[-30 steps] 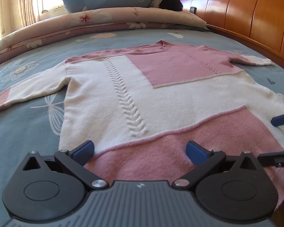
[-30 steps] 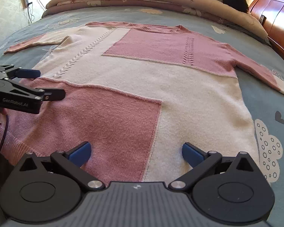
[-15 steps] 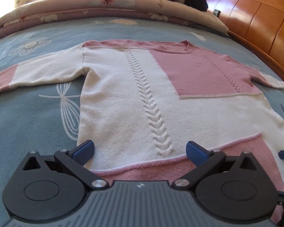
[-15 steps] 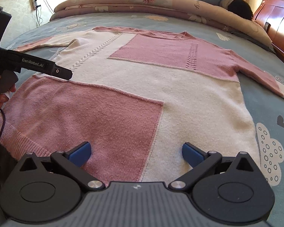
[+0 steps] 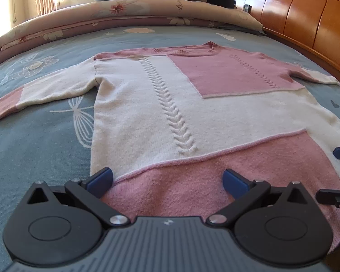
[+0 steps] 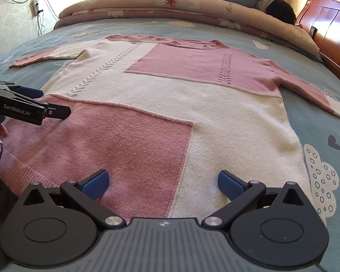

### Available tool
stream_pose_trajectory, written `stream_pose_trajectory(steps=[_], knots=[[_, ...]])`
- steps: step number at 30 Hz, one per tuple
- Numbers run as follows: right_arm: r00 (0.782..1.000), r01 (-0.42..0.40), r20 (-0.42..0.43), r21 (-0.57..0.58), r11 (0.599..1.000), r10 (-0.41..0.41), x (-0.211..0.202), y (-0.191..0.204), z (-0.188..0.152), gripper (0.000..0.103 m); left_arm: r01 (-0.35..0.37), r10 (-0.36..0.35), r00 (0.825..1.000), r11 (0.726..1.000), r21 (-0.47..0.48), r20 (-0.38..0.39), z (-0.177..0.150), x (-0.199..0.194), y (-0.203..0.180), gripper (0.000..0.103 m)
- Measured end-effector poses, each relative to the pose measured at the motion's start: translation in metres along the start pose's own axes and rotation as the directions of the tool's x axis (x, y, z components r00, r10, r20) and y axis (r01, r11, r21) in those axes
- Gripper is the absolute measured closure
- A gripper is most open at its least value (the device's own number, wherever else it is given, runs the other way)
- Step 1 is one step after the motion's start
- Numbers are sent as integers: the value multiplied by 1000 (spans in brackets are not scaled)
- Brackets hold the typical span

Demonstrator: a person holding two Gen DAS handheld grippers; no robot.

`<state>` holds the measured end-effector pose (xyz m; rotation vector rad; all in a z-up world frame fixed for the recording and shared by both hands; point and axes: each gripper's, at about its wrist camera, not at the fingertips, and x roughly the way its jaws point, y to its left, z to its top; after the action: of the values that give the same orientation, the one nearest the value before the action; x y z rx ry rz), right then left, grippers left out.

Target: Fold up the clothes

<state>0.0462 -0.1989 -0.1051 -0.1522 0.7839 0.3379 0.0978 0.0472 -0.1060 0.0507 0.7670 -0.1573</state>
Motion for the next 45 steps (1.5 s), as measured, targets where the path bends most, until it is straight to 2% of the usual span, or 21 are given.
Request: stream_pose_trajectory(steps=[6, 11, 14, 18, 21, 26, 35, 45], knots=[[1000, -3, 14, -8, 1000, 3, -2, 0, -3, 0, 3, -3, 1000, 1000, 8, -19, 6, -2, 0, 1], [1000, -1, 17, -7, 1000, 2, -2, 0, -4, 0, 8, -7, 1000, 1000, -2, 14, 38, 6, 4, 1], [1000, 0, 19, -5, 1000, 0, -3, -1, -4, 0, 9, -9, 1000, 999, -50, -3, 50, 22, 8, 1], [1000, 1, 22, -4, 1000, -1, -3, -1, -5, 0, -7, 4, 999, 995, -101, -35, 41, 35, 11, 1], [1000, -2, 26, -4, 1000, 2, -4, -1, -5, 0, -20, 20, 1000, 999, -43, -2, 25, 26, 6, 1], [999, -3, 34, -6, 1000, 4, -4, -2, -6, 0, 0, 0, 999, 1000, 10, 46, 6, 12, 8, 1], [999, -1, 48, -7, 1000, 1, -4, -1, -7, 0, -47, 47, 999, 999, 10, 27, 10, 12, 0, 1], [999, 12, 34, -6, 1000, -12, -4, 2, -4, 0, -43, 43, 999, 999, 13, -17, 18, 9, 2, 3]])
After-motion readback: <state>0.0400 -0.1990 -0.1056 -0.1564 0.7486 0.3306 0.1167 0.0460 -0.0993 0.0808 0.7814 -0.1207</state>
